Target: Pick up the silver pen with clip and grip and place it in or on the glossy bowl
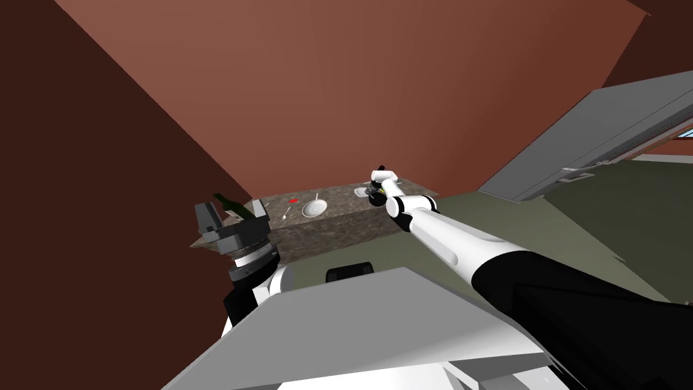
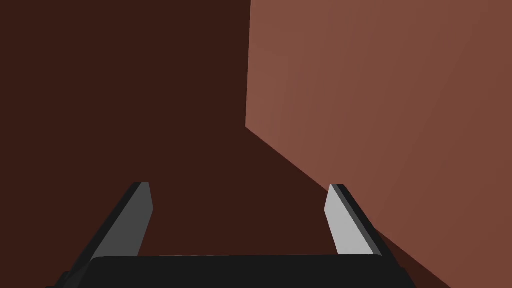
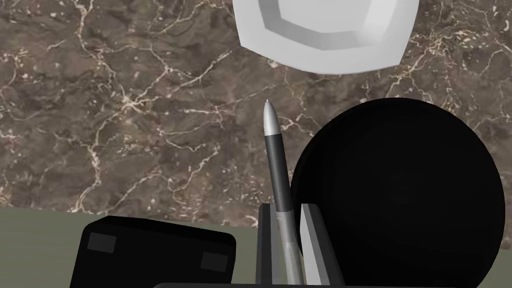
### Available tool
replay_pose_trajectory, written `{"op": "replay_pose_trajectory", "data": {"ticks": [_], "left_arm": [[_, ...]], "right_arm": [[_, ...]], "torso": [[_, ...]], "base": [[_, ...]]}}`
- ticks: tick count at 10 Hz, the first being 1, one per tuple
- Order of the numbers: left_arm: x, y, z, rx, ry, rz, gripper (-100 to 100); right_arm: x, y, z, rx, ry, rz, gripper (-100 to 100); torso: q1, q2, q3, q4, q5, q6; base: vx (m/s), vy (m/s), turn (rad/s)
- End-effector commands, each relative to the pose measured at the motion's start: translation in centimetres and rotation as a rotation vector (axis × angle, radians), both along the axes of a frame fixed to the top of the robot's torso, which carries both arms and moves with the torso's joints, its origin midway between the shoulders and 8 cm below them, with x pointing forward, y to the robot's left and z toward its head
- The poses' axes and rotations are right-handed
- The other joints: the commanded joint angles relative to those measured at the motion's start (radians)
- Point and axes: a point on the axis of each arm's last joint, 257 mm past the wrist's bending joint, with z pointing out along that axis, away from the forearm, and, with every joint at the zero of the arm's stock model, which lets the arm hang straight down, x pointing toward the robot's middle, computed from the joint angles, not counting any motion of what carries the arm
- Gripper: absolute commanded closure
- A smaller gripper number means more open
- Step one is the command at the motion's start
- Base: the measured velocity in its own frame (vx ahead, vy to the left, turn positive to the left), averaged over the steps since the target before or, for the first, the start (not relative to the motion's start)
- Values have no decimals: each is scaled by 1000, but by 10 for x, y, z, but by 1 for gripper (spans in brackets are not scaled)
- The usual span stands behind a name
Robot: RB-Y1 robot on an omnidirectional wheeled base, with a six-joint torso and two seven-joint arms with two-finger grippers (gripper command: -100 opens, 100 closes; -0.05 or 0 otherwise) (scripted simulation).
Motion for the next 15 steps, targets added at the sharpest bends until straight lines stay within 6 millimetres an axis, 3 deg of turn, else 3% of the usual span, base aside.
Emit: {"op": "replay_pose_trajectory", "data": {"ticks": [1,4,5,9,10,11,13,15], "left_arm": [[0,0,0,0,0,0,0],[0,0,0,0,0,0,0],[0,0,0,0,0,0,0],[0,0,0,0,0,0,0],[0,0,0,0,0,0,0],[0,0,0,0,0,0,0],[0,0,0,0,0,0,0],[0,0,0,0,0,0,0]], "right_arm": [[-2,-6,8,2,9,-18,100],[-3,-12,13,5,14,-33,100],[-3,-13,14,4,15,-35,-100],[-3,-14,14,4,15,-35,-100],[-3,-14,14,4,15,-35,0],[-2,-12,30,4,15,-39,-100],[-2,-11,36,4,15,-40,-100],[-2,-9,58,5,16,-47,-100]], "torso": [[0,0,0,0,0,0],[7,-4,-3,-2,1,-2],[11,-3,-3,-2,1,-3],[14,0,-1,-2,2,-3],[14,0,-1,-2,2,-3],[14,0,-1,-2,2,-3],[13,1,-1,-1,2,-3],[13,0,-1,-1,2,-3]], "base": [[81,-110,-104],[57,-64,-74],[5,-8,0],[0,0,0],[0,0,0],[-9,-16,44],[-4,-21,14],[-7,-26,31]]}}
